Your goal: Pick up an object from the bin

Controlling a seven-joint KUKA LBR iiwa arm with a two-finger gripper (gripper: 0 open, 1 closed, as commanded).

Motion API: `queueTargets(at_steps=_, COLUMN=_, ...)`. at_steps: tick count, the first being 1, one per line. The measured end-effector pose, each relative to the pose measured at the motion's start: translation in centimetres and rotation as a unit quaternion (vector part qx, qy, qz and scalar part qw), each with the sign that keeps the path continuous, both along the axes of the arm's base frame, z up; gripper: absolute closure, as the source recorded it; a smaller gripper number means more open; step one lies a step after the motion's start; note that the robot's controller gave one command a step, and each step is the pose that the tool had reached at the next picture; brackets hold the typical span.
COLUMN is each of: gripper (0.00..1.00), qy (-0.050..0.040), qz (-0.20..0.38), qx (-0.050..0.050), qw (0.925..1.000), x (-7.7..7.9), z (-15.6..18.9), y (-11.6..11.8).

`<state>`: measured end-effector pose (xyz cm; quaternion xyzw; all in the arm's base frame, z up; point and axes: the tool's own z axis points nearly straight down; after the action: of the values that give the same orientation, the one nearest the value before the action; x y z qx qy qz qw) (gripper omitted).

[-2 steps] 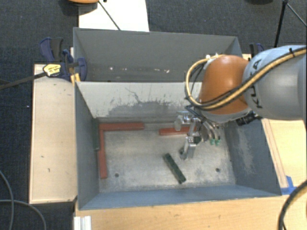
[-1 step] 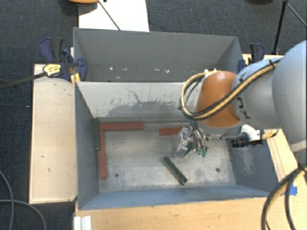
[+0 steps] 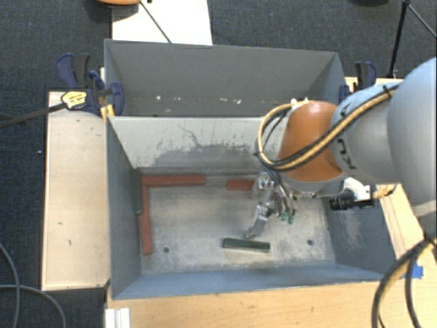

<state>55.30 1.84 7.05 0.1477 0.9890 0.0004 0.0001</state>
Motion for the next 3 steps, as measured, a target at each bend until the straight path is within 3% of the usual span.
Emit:
queueTargets(at_steps=1, gripper=0.00, qy=0.0000, qz=0.000, qx=0.000, qw=1.0000, x=0.0, z=0.0, y=0.0)
queueTargets(at_steps=2, gripper=0.00, qy=-0.0015, qz=0.079, qx=0.000, qw=0.9969, x=-2.4, z=0.6, y=0.0)
queueTargets(at_steps=3, gripper=1.00, qy=0.0005, qz=0.152, qx=0.000, qw=0.9884, x=-5.7, z=0.0, y=2.9)
